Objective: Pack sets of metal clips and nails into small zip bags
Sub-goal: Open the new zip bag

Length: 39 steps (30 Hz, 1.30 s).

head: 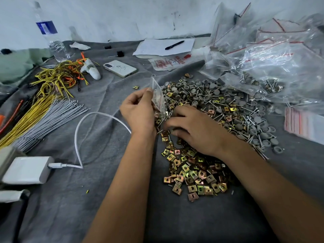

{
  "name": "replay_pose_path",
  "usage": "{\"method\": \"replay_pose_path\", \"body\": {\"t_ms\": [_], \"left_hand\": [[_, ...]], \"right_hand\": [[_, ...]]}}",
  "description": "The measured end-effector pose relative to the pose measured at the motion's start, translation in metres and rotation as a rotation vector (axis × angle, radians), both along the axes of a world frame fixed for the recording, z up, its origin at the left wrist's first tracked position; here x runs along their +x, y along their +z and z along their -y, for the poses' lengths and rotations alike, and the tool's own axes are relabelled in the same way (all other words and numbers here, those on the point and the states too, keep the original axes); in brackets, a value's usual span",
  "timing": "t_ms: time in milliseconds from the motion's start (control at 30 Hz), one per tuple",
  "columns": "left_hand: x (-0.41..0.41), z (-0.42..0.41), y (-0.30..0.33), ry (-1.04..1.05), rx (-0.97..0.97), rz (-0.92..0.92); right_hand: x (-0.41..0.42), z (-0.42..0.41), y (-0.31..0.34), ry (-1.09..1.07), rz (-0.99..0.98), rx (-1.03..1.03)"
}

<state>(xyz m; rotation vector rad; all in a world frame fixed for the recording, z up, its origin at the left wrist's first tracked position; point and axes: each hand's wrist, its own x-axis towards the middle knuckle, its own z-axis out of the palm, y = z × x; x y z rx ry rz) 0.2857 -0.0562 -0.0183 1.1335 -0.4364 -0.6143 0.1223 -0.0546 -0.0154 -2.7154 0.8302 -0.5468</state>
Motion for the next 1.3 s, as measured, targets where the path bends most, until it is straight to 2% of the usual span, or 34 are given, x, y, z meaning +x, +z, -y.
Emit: {"method": "replay_pose_path", "body": {"t_ms": [133,400,567,700,800,1100,1300], "left_hand": [[0.003,0.0,0.0,0.021,-0.039,-0.037],[0.0,0.0,-0.001,-0.006,-0.005,0.004],[-0.004,-0.002,0.0,-0.044,0.015,0.143],[-0.012,-0.006,0.0,-0.149,0.006,0.385],[-0.019,-0.008,0.0,-0.25,0.036,0.514],[-0.021,-0.008,-0.001,-0.305,0.06,0.513],[-0.026,-0.011,-0.001,-0.366,0.051,0.605]], "right_hand": [[0.008,0.0,0.0,-0.025,-0.14,-0.042],[-0.002,0.005,-0.001,-0.055,-0.079,0.042],[-0.012,0.01,0.002,-0.156,0.198,0.105],[-0.016,0.013,0.009,-0.258,0.511,-0.061],[-0.017,0.012,0.01,-0.274,0.624,-0.107],[-0.022,0.016,0.007,-0.32,0.536,-0.113],[-0.025,0.021,0.002,-0.437,0.376,-0.083]]}}
